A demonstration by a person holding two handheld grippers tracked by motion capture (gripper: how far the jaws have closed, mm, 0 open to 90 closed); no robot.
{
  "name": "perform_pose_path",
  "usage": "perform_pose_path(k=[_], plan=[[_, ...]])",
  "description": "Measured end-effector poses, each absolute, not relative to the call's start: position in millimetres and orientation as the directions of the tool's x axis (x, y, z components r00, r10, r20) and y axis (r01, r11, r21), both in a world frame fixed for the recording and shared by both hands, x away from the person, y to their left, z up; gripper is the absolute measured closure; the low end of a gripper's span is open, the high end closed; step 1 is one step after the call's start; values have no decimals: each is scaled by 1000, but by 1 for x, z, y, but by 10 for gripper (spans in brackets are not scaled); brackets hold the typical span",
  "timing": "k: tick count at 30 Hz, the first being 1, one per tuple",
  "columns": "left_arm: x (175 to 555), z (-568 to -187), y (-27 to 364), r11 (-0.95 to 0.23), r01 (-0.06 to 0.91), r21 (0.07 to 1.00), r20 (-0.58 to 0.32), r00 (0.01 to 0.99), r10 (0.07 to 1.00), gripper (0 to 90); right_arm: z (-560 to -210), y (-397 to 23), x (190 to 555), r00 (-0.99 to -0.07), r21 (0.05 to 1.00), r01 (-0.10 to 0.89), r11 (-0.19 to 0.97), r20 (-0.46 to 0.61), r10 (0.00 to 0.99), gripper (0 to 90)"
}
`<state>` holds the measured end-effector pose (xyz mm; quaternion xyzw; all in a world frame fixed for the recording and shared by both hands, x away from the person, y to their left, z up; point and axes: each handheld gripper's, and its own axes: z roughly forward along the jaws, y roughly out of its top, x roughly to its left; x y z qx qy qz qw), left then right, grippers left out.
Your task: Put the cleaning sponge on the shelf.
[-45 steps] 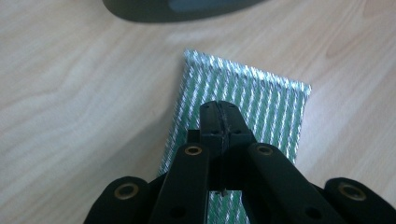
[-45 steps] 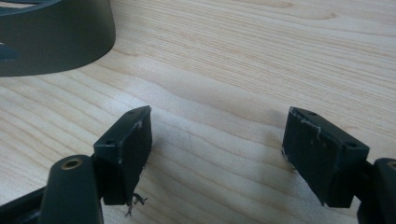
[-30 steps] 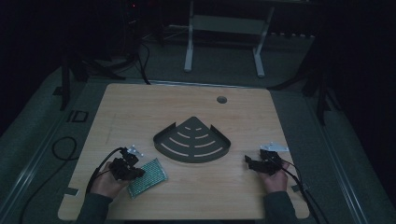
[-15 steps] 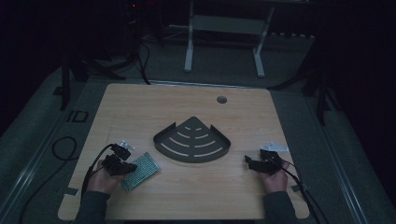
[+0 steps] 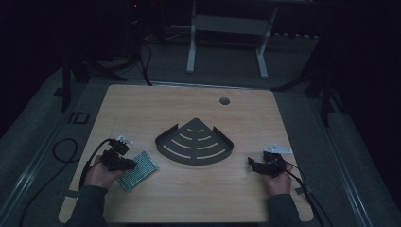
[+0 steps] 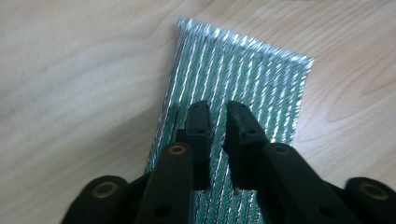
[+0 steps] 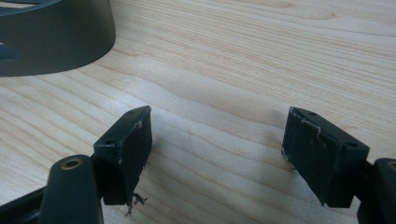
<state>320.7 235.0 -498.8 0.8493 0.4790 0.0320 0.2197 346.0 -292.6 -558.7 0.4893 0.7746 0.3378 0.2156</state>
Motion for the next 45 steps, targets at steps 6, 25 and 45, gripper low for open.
perform_pose_path(k=[6, 25, 45], plan=[[341, -493, 239, -498, 783, 372, -151, 581, 800, 778, -559, -293, 346, -429, 734, 612, 294, -4, 903, 235], [367, -509, 247, -544, 794, 270, -200, 599, 775, 734, -559, -293, 346, -429, 734, 612, 294, -4, 903, 235], [379, -513, 242, -578, 804, 144, -240, 595, 767, 807, -559, -293, 346, -429, 735, 611, 294, -4, 903, 235]])
